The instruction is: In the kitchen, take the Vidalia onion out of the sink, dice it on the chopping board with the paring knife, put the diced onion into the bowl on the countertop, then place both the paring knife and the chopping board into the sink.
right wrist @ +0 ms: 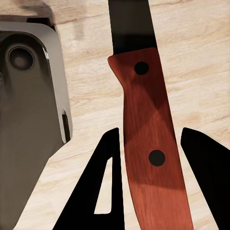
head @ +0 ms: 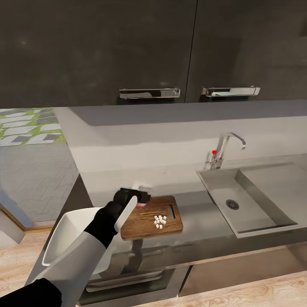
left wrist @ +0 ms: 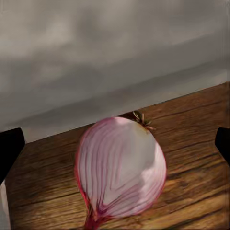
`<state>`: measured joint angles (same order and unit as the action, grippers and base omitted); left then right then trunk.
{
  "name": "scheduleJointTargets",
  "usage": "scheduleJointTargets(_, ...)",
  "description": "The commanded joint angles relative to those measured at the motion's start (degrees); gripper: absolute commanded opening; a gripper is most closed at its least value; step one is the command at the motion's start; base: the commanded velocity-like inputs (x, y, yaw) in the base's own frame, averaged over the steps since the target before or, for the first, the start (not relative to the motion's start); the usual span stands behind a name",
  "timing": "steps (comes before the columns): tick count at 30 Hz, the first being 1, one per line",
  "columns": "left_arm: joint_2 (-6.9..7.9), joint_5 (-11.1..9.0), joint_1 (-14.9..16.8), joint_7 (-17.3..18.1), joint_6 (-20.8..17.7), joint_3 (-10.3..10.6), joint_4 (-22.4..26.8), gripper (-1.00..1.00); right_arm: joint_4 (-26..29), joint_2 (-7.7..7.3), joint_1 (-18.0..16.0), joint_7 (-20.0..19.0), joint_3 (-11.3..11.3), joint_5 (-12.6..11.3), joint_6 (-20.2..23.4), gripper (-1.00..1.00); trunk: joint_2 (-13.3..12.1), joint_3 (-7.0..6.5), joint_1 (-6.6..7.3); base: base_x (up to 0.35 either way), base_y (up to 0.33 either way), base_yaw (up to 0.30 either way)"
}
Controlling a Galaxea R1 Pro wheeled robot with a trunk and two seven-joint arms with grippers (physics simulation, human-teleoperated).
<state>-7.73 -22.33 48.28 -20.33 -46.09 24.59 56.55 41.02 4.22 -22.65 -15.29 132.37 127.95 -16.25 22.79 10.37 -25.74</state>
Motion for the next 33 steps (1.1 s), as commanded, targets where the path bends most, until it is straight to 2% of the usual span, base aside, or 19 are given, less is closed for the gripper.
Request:
scheduleJointTargets(1, 0.01, -0.60, 0.08, -0.57, -0.16, 0.08, 0.77, 1.00, 0.20, 0.00, -0.11, -0.18, 0.25, 0.28, -0.44, -1.00, 0.13, 0.13, -0.04, 0.000, 0.000, 0.000)
scheduleJointTargets(5, 0.02, -0.55, 0.07, -0.60, -0.32, -0.02, 4.71, 1.00, 0.19, 0.00, -0.11, -0.18, 0.20, 0.28, -0.45, -1.00, 0.13, 0.13, -0.04, 0.000, 0.000, 0.000)
scheduleJointTargets(9, 0.13, -0.52, 0.07, -0.61, -0.39, -0.17, 5.40, 1.00, 0.13, 0.00, -0.11, -0.18, 0.21, 0.28, -0.45, -1.00, 0.13, 0.13, -0.04, 0.000, 0.000, 0.000)
scheduleJointTargets(24, 0.43, -0.43, 0.06, -0.60, -0.32, -0.08, 5.39, 1.00, 0.03, 0.06, -0.11, -0.18, 0.25, 0.28, -0.45, -1.00, 0.13, 0.13, -0.04, 0.038, 0.046, 0.000)
scheduleJointTargets(33, 0.49, -0.43, 0.06, -0.48, -0.15, 0.01, 3.11, 1.00, 0.03, 0.09, -0.11, -0.18, 0.25, 0.29, -0.45, -1.00, 0.13, 0.13, -0.04, 0.051, 0.000, 0.000)
